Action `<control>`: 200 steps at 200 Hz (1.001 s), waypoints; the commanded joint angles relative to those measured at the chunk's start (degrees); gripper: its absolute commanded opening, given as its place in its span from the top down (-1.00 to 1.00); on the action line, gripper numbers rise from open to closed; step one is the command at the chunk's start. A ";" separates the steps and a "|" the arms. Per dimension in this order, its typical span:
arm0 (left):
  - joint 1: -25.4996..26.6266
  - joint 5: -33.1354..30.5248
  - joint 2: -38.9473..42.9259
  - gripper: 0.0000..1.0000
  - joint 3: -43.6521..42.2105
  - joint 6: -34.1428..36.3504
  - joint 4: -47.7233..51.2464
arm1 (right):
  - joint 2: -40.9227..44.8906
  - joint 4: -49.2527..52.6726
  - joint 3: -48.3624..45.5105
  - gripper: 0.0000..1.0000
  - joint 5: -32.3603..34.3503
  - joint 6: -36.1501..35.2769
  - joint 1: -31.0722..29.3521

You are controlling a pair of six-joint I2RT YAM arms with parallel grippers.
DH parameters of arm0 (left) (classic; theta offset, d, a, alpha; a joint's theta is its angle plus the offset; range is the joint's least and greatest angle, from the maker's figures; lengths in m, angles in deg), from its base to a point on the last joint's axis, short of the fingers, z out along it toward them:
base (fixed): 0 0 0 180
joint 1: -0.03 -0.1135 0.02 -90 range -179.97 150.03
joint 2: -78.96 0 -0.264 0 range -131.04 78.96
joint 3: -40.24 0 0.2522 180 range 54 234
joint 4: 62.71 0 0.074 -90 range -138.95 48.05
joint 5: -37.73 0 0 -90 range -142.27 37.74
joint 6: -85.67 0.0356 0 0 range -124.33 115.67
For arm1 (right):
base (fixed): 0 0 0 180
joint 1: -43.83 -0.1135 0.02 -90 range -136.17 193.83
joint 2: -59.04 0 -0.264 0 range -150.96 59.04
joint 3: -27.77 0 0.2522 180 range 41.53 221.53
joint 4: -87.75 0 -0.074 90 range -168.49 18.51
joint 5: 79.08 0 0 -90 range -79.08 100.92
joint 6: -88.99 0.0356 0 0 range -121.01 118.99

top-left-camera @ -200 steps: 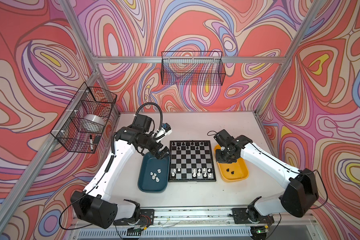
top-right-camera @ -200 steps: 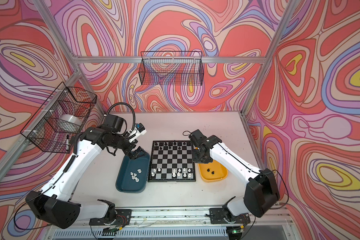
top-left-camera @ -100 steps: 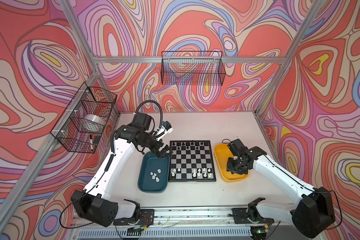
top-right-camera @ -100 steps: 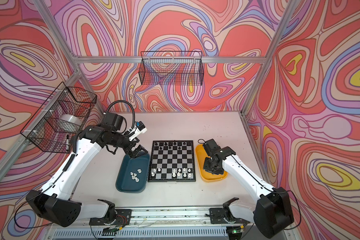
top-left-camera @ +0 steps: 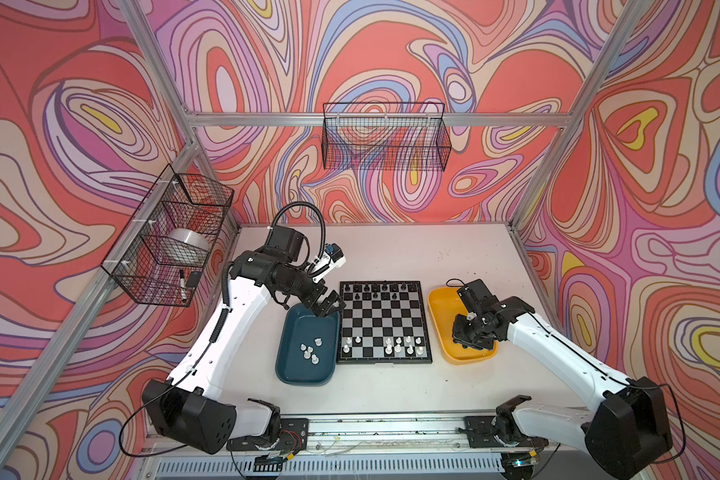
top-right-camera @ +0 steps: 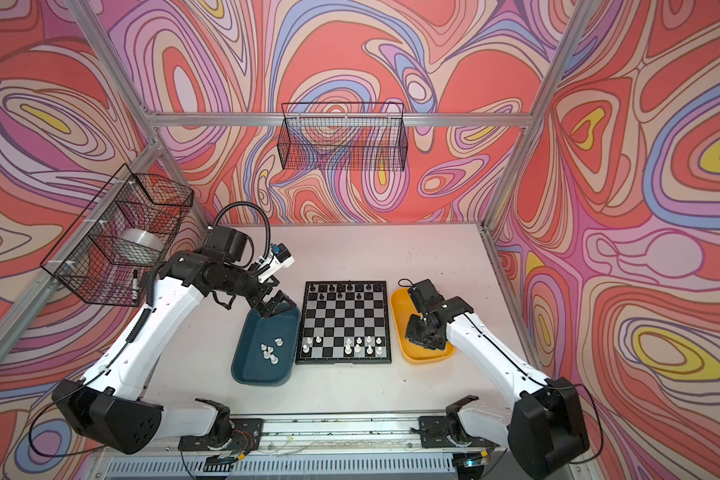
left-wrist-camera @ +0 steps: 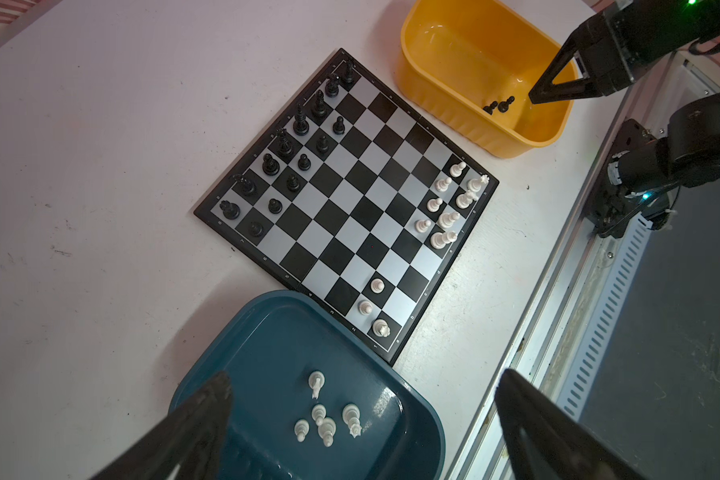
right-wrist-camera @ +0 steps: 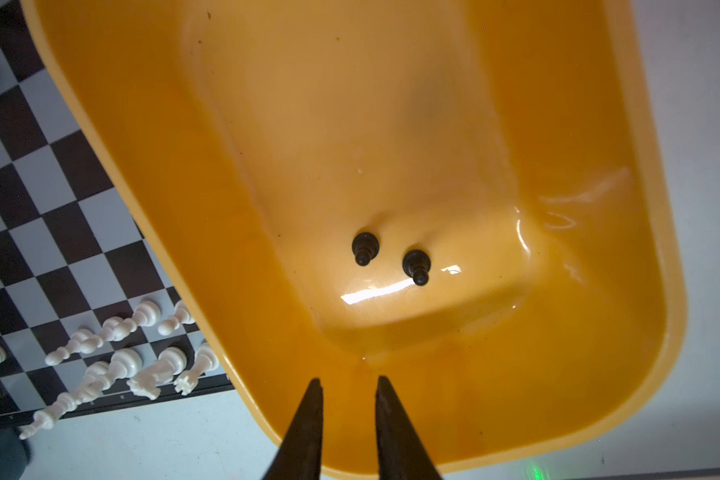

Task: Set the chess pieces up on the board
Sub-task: 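Lower the right gripper onto a black pawn and close on it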

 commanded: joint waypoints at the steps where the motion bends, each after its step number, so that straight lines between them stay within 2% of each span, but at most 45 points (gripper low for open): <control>1: 0.33 0.30 0.41 -0.98 -0.51 0.60 0.98 | -0.28 -1.90 -1.23 0.54 -0.64 -0.22 0.54; 60: 0.31 -0.06 0.41 -0.98 -1.61 0.60 0.39 | -3.79 -5.60 -1.27 0.54 -1.24 -1.28 1.83; 128: 0.37 -1.28 0.05 -0.98 -2.03 0.94 0.28 | -11.63 -7.92 0.11 0.58 -0.16 -3.36 3.16; 200: 0.30 -1.82 -0.60 -0.98 -1.77 0.97 0.36 | -14.58 -8.87 0.73 0.61 0.78 -4.72 3.93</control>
